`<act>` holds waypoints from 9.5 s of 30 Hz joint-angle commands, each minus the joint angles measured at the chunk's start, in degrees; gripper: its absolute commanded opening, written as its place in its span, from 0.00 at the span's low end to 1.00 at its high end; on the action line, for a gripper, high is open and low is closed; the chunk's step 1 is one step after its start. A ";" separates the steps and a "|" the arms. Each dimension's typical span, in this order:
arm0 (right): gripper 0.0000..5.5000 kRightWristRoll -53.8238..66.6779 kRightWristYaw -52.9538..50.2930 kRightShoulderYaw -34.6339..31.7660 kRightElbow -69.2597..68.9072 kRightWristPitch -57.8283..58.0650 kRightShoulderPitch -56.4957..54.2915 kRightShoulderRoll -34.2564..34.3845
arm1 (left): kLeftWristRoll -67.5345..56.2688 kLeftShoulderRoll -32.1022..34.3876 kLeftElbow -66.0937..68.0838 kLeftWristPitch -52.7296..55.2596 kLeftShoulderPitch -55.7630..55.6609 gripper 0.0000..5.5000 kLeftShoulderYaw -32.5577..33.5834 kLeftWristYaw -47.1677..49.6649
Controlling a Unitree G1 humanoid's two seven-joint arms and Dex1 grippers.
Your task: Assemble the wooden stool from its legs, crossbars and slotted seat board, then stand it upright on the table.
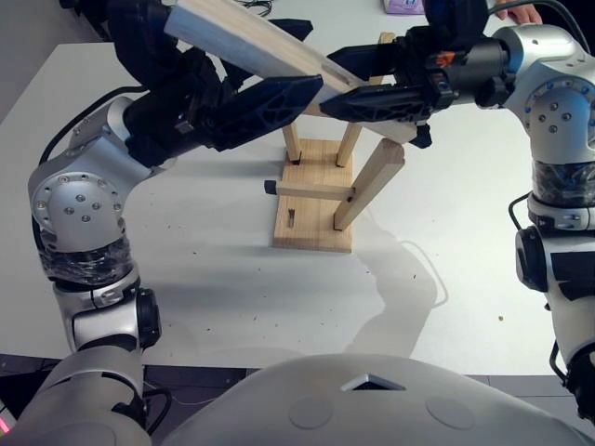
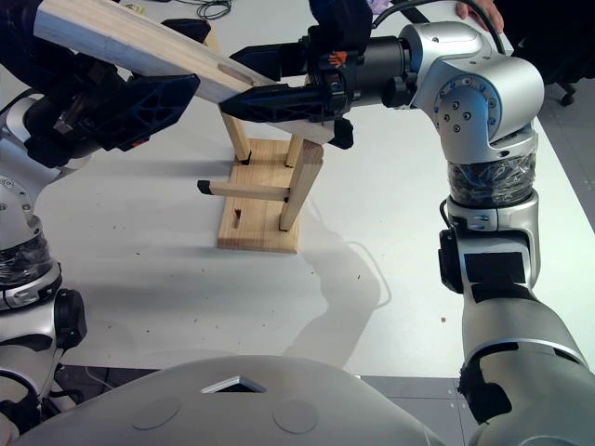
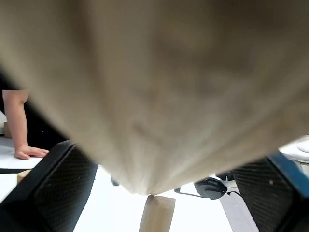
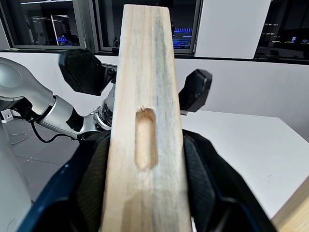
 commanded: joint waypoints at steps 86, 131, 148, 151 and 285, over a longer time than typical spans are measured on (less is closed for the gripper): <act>0.80 -12.55 -2.91 -13.31 7.80 -10.90 0.89 -3.69 | 38.17 15.84 29.13 -27.75 -4.03 0.37 -5.19 -32.08; 0.80 -5.33 -19.91 -25.64 -0.10 -10.94 16.46 -6.92 | 41.32 17.78 23.34 -28.84 5.75 0.37 -9.25 -43.57; 0.80 -4.06 -22.06 -25.75 -0.34 -12.34 16.21 -6.72 | 38.41 18.56 14.58 -26.09 13.62 0.37 -5.78 -39.83; 0.80 -3.56 -22.49 -25.77 -1.24 -12.16 16.52 -6.52 | 39.30 18.40 14.93 -27.03 13.88 0.37 -6.12 -39.53; 0.80 -20.79 -90.48 9.54 -43.76 -6.80 52.31 35.31 | 55.92 15.95 20.63 -28.01 -13.07 0.37 -44.89 -44.93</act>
